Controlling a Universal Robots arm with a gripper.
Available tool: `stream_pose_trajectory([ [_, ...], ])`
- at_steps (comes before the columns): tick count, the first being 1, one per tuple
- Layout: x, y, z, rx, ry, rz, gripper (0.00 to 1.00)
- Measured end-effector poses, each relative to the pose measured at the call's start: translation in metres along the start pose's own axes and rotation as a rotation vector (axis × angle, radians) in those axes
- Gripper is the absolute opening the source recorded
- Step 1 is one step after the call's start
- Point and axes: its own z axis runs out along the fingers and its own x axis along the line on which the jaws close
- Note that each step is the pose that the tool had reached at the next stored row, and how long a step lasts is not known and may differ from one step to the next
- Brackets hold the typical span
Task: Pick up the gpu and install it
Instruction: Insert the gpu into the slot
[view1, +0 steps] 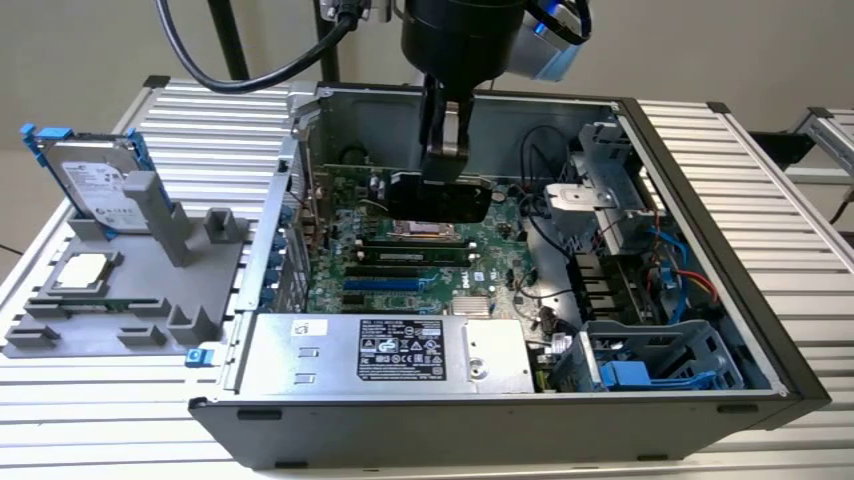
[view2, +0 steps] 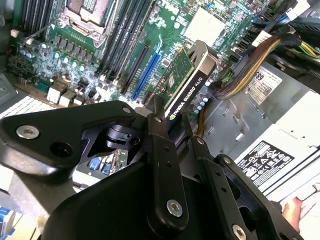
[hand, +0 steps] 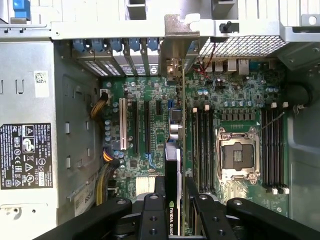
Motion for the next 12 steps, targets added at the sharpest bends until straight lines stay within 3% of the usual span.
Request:
stream_pose_trajectory([
  [12, -0.0002, -0.0040, 0.0010, -0.0002, 0.0014, -0.005, 0.00],
])
